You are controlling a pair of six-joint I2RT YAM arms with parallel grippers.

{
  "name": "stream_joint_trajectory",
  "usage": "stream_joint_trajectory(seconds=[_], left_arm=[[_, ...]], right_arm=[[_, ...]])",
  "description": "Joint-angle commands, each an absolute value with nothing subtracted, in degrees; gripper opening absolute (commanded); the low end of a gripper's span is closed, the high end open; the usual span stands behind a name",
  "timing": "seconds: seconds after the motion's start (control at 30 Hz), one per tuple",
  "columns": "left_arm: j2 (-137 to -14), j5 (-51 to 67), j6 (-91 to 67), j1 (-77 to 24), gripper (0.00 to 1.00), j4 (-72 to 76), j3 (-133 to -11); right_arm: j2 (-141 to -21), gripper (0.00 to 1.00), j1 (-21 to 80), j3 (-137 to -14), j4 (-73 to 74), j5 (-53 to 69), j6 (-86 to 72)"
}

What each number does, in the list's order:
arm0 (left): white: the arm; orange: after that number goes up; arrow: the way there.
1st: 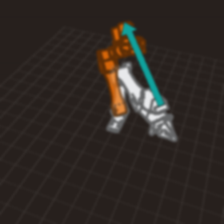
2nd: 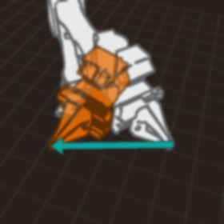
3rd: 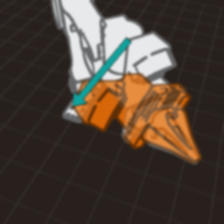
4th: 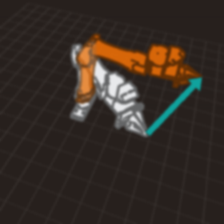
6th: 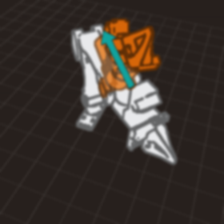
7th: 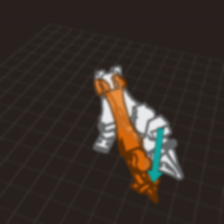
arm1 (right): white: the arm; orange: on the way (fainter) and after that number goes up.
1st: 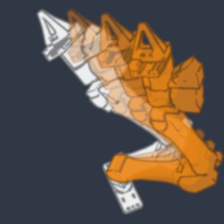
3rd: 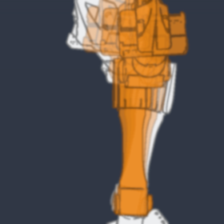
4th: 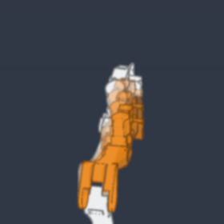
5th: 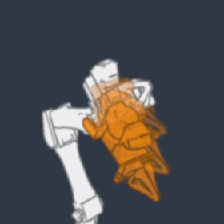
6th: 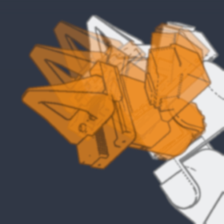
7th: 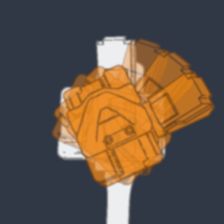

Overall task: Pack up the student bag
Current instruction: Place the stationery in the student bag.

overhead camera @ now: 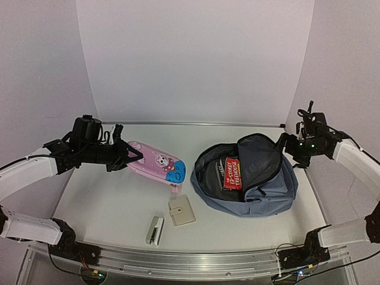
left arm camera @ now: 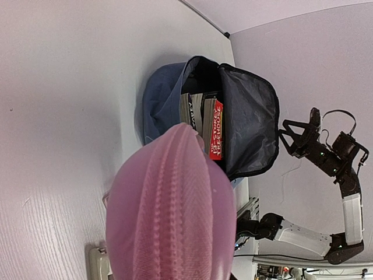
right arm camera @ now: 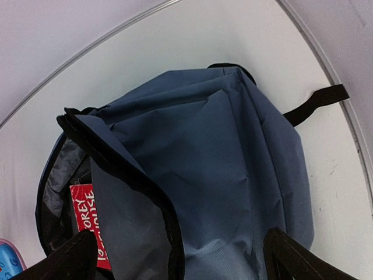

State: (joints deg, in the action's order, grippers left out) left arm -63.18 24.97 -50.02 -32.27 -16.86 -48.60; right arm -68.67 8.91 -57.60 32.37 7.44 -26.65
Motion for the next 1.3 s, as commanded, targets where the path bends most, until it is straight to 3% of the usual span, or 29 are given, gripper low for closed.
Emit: stream_joint_trajectory(seconds=[0.0, 0.1, 0.27, 0.33, 0.53, 0.63, 1.27], left_arm=[[-62.85, 26.79, -50.33, -31.86, 0.06, -13.1, -49.6], [-62.55, 26.4, -50.27, -31.74, 0.06, -12.91, -49.93], [-62.66, 25.66, -50.08, -31.73, 0.06, -12.8, -51.03], [-62.76, 24.16, -49.78, -31.73, 0.06, -12.99, -50.93], [-65.04, 22.28, -51.83, -32.35, 0.05, -6.64, -49.95], [-69.11, 20.75, -50.51, -34.35, 0.05, -5.77, -53.93], [-95.4, 19.73, -54.47, -44.03, 0.03, 20.04, -69.94]], right_arm=[[-67.14, 0.98, 8.77, -54.4, 29.46, 13.01, -28.88], [-67.13, 0.96, 8.74, -52.06, 27.99, 15.69, -29.7], [-67.33, 0.78, 8.77, -49.54, 23.59, 20.43, -31.4], [-67.93, 0.65, 8.76, -49.13, 22.36, 21.69, -31.76], [-67.75, 0.13, 8.77, -50.53, 21.25, 24.3, -32.73], [-65.57, 0.01, 8.77, -53.4, 21.87, 24.52, -33.6], [-60.04, 0.0, 8.74, -60.47, 25.58, 27.73, -35.44]])
